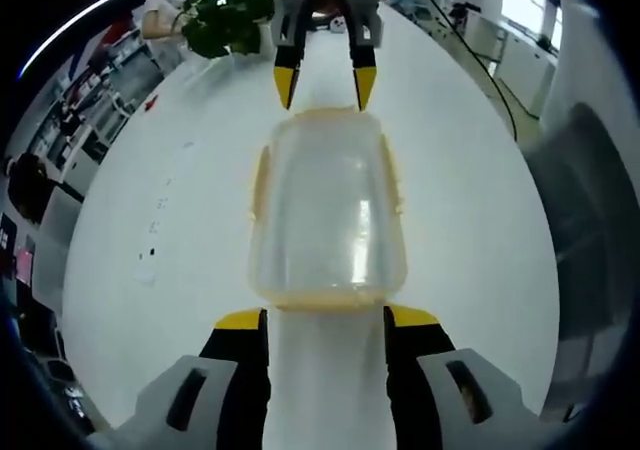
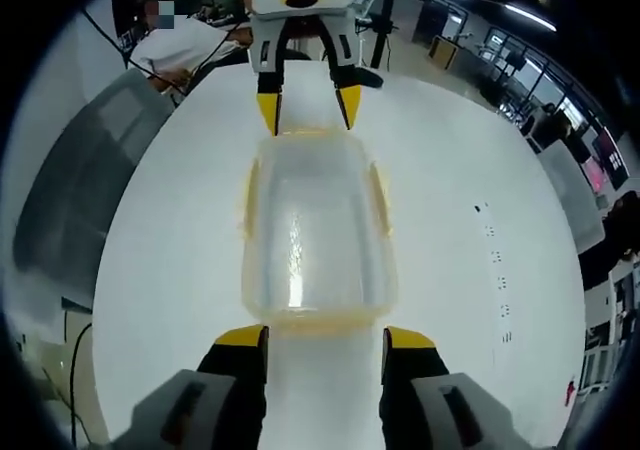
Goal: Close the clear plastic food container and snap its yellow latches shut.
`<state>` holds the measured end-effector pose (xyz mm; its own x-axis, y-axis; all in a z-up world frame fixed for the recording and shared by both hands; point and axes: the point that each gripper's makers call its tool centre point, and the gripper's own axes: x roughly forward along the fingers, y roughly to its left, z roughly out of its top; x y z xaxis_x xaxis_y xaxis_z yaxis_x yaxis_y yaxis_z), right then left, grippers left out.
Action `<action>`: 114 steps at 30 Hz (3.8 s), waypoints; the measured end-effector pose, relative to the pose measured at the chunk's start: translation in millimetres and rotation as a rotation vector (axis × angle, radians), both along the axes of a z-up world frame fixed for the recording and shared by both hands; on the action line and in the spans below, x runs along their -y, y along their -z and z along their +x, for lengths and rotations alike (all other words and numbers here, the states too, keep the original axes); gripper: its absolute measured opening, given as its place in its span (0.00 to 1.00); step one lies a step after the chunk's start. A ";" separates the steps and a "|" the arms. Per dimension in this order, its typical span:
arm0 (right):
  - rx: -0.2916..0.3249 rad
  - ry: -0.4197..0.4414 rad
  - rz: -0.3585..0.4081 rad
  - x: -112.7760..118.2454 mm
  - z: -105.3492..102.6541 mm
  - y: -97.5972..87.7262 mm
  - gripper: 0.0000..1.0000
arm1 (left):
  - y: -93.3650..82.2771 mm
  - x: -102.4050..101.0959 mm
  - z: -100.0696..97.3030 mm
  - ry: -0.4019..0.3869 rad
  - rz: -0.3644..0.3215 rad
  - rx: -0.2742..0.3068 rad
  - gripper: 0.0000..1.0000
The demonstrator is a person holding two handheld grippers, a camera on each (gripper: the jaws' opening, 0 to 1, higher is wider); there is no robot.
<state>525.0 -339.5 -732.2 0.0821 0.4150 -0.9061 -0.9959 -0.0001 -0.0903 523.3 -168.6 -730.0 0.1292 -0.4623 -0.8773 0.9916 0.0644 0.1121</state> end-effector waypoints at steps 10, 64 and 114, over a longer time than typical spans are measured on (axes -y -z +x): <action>-0.041 0.079 0.058 -10.3 -4.5 -6.2 0.41 | -8.6 1.7 -3.8 -0.057 -0.016 -0.003 0.45; -0.053 0.588 0.174 -21.9 16.5 -16.7 0.36 | -7.8 7.2 10.3 -0.815 -0.185 -0.159 0.43; -0.371 0.932 0.308 -19.1 0.3 4.2 0.29 | 9.0 15.1 5.1 -0.980 -0.358 -0.420 0.34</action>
